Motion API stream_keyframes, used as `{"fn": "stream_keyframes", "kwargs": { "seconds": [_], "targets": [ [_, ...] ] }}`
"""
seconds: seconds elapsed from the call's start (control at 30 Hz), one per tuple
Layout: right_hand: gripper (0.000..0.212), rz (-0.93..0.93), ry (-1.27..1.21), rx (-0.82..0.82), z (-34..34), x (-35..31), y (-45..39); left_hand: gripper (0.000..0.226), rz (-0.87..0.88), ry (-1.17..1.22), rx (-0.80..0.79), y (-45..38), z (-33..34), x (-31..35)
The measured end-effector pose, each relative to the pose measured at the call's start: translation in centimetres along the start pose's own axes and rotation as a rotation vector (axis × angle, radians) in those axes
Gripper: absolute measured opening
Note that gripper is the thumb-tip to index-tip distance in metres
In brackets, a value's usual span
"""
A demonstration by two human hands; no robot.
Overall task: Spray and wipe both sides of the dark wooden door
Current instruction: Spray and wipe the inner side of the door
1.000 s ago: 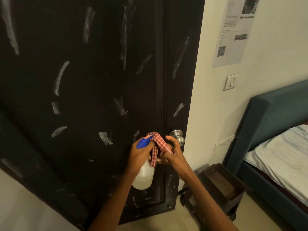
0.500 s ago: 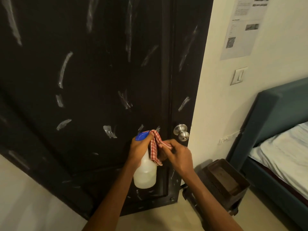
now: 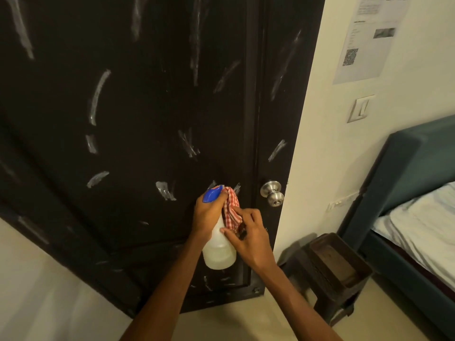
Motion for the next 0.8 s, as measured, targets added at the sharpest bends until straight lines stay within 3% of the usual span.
{"fn": "stream_keyframes", "kwargs": {
  "seconds": [0.13,0.23,0.4,0.53,0.6,0.67,0.8],
  "targets": [
    [0.034,0.006,-0.249,0.012,-1.6,0.1,-0.8,0.027,0.044,0.043,-0.098,0.1,0.2,1.0],
    [0.032,0.060,-0.447,-0.008,-3.4,0.2,-1.7,0.020,0.092,0.040,-0.162,0.1,0.2,1.4],
    [0.024,0.192,-0.610,0.004,-5.6,0.7,-3.7,0.027,0.118,0.075,-0.184,-0.2,-0.5,1.0],
    [0.029,0.248,-0.602,-0.033,-6.5,0.3,-4.8,0.022,0.096,0.032,-0.323,0.0,0.4,0.8],
    [0.031,0.297,-0.650,-0.015,-6.7,0.3,-5.3,0.037,0.075,0.008,-0.341,0.0,0.6,0.6],
    [0.033,0.386,-0.800,-0.002,-6.3,0.9,-5.2,0.067,0.080,-0.017,-0.329,-0.2,0.9,0.4],
    [0.053,0.633,-1.304,-0.208,-3.2,1.4,-2.9,0.062,0.134,-0.046,-0.251,-0.5,1.4,1.3]
  ]
}}
Point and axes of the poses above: each hand's wrist, its own y-axis away from the middle knuckle, its own z-axis out of the palm, x = y × z, the point moved 7 cm from there along -y, towards the middle knuckle, and after that the axes turned 13 degrees about z, right-handed, at the moved point
